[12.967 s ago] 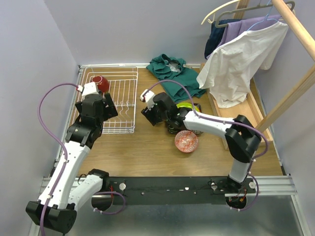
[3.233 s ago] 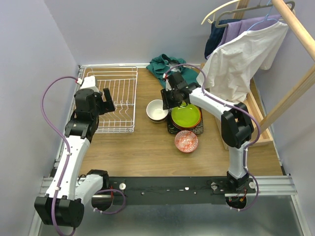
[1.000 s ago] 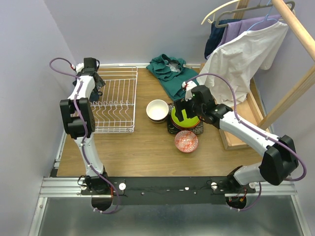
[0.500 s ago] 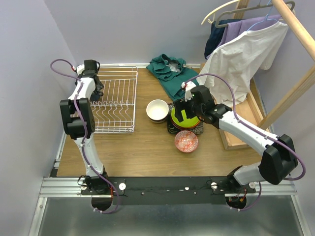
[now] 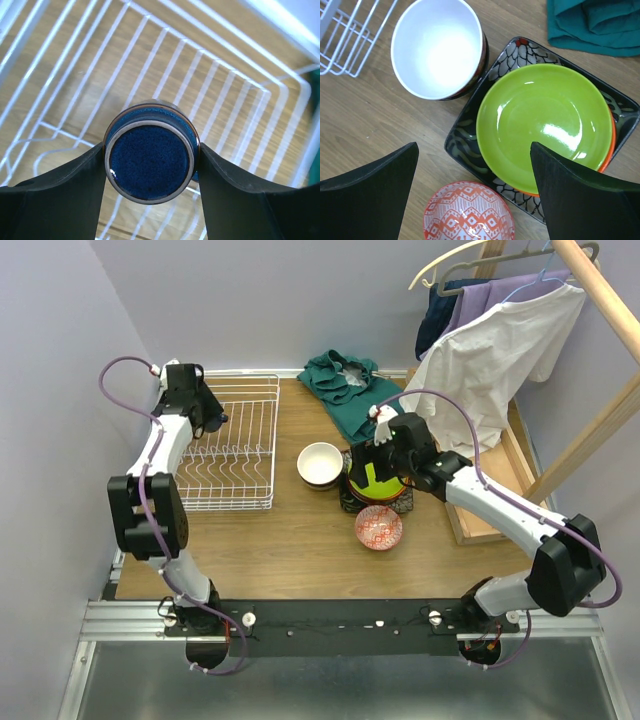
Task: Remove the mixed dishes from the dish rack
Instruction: Pick up the cup from the dish rack, then place the cup at the center of the board, then reset both arms
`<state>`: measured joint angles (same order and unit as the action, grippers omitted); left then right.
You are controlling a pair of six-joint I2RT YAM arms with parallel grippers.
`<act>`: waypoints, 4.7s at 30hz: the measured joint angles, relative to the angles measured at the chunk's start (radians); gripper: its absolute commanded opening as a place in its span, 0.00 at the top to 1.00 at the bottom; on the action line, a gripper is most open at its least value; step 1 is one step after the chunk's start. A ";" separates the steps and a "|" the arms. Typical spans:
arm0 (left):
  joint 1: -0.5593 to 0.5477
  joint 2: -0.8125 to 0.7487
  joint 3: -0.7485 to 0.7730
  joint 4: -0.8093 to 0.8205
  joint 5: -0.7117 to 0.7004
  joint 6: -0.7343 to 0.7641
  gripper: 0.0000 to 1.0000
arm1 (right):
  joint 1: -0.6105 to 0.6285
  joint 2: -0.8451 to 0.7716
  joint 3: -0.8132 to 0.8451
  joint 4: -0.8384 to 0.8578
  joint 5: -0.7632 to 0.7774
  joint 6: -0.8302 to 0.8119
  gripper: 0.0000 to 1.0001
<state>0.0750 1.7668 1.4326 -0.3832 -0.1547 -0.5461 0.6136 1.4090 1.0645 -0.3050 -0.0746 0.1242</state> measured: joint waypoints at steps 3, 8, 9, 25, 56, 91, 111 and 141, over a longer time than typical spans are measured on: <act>-0.007 -0.092 -0.078 0.076 0.094 -0.002 0.65 | 0.000 -0.008 0.000 0.009 -0.030 0.024 0.00; -0.020 -0.230 -0.203 0.183 0.245 -0.016 0.64 | 0.000 -0.035 -0.003 0.043 -0.087 0.078 0.00; -0.026 -0.253 -0.223 0.199 0.267 -0.018 0.64 | 0.000 -0.041 -0.004 0.049 -0.096 0.087 0.00; -0.274 -0.653 -0.615 0.480 0.558 -0.074 0.63 | 0.000 -0.050 -0.019 0.358 -0.331 0.319 0.01; -0.450 -0.917 -0.935 0.877 0.589 -0.297 0.56 | -0.013 0.181 -0.097 1.151 -0.781 0.780 0.84; -0.461 -1.344 -0.768 0.074 -0.390 0.192 0.01 | 0.317 0.177 0.190 -0.069 -0.130 -0.127 0.99; -0.461 -1.384 -0.719 0.014 -0.570 0.326 0.01 | 0.427 0.467 0.368 -0.254 0.265 -0.168 0.73; -0.461 -1.440 -0.731 -0.036 -0.591 0.521 0.01 | 0.108 0.436 0.660 -0.280 0.323 0.059 0.00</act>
<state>-0.3862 0.3267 0.7021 -0.4194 -0.7456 -0.0246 0.7216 1.8450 1.7245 -0.5850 0.2489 0.1833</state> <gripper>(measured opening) 0.990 0.995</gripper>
